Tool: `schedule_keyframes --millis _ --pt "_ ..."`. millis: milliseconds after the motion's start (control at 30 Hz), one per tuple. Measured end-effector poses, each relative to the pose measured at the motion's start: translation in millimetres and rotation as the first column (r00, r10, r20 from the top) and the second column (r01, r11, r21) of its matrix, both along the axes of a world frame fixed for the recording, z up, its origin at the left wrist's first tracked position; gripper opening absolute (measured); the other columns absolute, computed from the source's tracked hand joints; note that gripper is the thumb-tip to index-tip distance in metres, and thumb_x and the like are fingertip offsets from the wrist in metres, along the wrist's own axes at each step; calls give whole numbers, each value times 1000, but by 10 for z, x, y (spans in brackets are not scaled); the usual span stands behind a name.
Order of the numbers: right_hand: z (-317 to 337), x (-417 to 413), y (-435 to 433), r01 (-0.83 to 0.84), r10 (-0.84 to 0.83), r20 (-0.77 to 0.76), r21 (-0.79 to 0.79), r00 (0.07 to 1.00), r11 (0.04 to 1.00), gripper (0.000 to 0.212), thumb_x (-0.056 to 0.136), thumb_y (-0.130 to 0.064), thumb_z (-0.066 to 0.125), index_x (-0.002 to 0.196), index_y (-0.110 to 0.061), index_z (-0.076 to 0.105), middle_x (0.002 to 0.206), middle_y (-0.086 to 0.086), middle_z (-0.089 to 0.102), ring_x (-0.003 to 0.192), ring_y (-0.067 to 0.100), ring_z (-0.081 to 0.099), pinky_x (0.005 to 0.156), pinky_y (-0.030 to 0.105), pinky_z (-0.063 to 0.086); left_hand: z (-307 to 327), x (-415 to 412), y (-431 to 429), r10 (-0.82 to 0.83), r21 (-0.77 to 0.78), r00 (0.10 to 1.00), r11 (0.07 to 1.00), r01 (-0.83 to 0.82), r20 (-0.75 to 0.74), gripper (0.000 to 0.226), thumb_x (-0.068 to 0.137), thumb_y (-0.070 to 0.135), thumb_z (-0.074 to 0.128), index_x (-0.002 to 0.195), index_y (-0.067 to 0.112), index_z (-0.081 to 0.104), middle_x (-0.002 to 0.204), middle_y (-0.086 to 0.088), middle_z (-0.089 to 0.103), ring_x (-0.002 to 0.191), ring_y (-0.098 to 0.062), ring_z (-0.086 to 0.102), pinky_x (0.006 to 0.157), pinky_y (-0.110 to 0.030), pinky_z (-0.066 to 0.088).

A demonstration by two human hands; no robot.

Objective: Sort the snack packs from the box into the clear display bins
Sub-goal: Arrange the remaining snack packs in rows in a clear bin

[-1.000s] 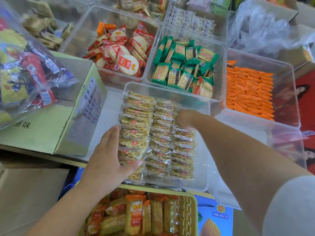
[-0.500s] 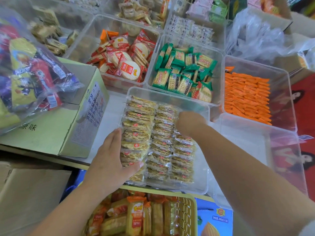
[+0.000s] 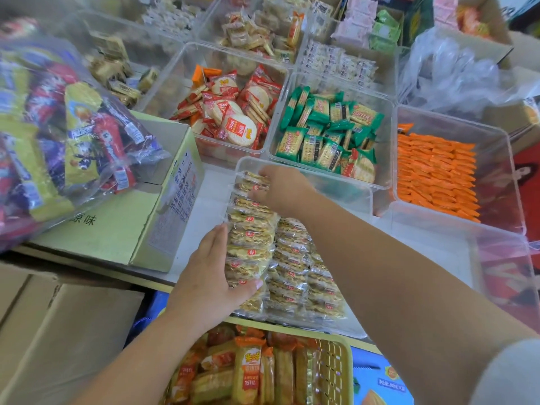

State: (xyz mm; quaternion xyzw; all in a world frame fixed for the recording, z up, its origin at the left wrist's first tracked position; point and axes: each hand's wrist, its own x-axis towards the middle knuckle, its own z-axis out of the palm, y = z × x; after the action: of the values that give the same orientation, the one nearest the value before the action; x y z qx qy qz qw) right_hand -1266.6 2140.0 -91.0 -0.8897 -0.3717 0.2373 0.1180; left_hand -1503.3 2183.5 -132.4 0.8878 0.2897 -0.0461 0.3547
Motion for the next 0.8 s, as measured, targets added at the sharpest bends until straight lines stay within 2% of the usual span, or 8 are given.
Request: schedule_keyframes --millis 67,200,300,433,533,633,700,800 --pt "22 36 24 9 -9 -29 5 1000 1000 56 90 -42 70 141 -27 54 122 4 68 103 24 65 75 34 52 -5 -6 1 1 1 1000 1000 -1 2 121 73 83 60 160 40 -12 169 20 -2 154 -13 18 119 -39 31" --pt "52 87 22 158 -144 -163 76 976 985 43 80 -28 74 121 -18 67 105 5 70 82 17 65 73 35 59 -6 -7 2 0 0 1000 1000 0 -1 121 74 83 61 161 39 -12 169 20 -3 155 -13 17 120 -38 29" --pt "36 103 -11 231 -196 -228 138 954 963 29 90 -34 67 109 -13 67 99 6 70 84 20 65 78 38 58 4 2 3 -5 -6 1000 1000 5 -5 122 72 85 58 161 39 -11 169 20 -3 154 -13 18 120 -38 31" --pt "10 111 -32 272 -229 -240 164 943 948 24 101 -37 56 104 -14 65 91 2 66 82 20 62 67 31 51 9 4 4 -4 -2 1000 1000 4 -4 122 70 88 54 161 37 -10 169 20 -1 154 -12 18 120 -37 31" --pt "24 110 -81 292 -253 -198 197 947 936 22 105 -33 49 97 -17 63 80 -1 62 70 18 58 57 28 43 3 6 2 1 -1 1000 1000 -1 2 121 73 84 59 162 37 -9 169 20 0 154 -11 18 120 -36 31" --pt "95 129 -220 305 -257 -200 265 945 915 23 106 -34 47 99 -19 63 88 1 66 72 19 61 57 29 46 0 13 4 3 -7 1000 1000 -3 -2 122 72 84 60 162 38 -9 168 21 0 154 -12 19 120 -38 32" --pt "167 167 -368 319 -261 -213 316 942 893 24 106 -35 47 102 -20 65 90 3 68 76 24 66 59 34 51 -5 11 7 5 -12 1000 1000 -5 -7 123 70 86 58 161 39 -9 168 22 0 154 -12 19 120 -38 32" --pt "276 301 -706 312 -255 -194 370 947 875 26 105 -36 51 97 -17 67 84 4 67 77 27 67 67 39 54 -17 6 9 12 -16 1000 1000 -12 -6 124 66 89 53 161 39 -9 168 22 1 153 -11 20 120 -38 32"
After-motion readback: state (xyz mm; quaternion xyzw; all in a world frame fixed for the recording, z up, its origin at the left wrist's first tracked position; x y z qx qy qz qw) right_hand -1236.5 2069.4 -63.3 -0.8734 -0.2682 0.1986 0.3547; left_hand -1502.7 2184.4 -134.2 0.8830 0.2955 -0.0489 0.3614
